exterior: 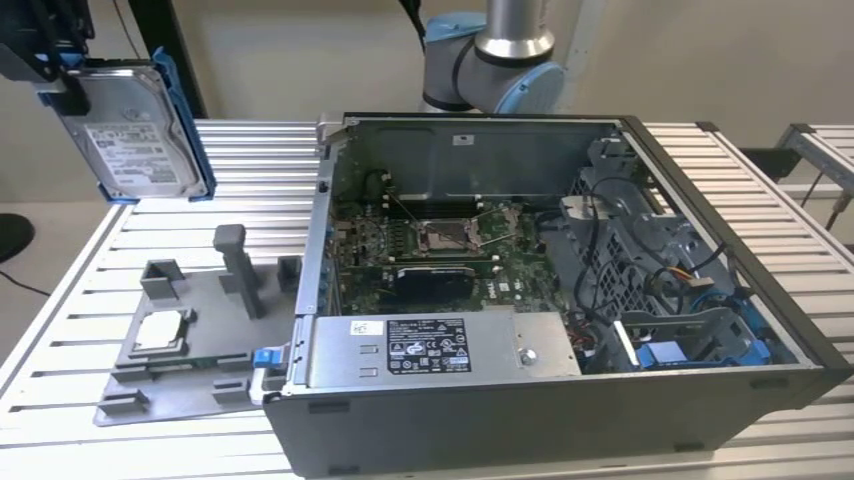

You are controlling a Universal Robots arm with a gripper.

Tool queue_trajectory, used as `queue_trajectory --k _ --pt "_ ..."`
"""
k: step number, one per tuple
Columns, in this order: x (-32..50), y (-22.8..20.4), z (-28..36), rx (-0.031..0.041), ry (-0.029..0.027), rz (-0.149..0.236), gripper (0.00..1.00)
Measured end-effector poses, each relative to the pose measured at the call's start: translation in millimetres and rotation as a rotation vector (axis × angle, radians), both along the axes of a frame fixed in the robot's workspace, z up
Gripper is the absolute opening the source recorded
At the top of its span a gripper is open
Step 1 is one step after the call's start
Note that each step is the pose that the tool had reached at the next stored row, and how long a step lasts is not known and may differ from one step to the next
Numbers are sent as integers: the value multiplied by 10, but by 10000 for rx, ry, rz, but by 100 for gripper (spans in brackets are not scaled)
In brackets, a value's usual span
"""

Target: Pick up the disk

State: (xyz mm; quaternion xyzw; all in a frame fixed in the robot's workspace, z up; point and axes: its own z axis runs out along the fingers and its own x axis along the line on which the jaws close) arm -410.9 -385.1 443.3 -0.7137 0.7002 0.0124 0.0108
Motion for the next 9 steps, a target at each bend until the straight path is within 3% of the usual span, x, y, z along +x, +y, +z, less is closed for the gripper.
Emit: queue_trajectory --k 9 --pt "0 0 218 0 0 0 0"
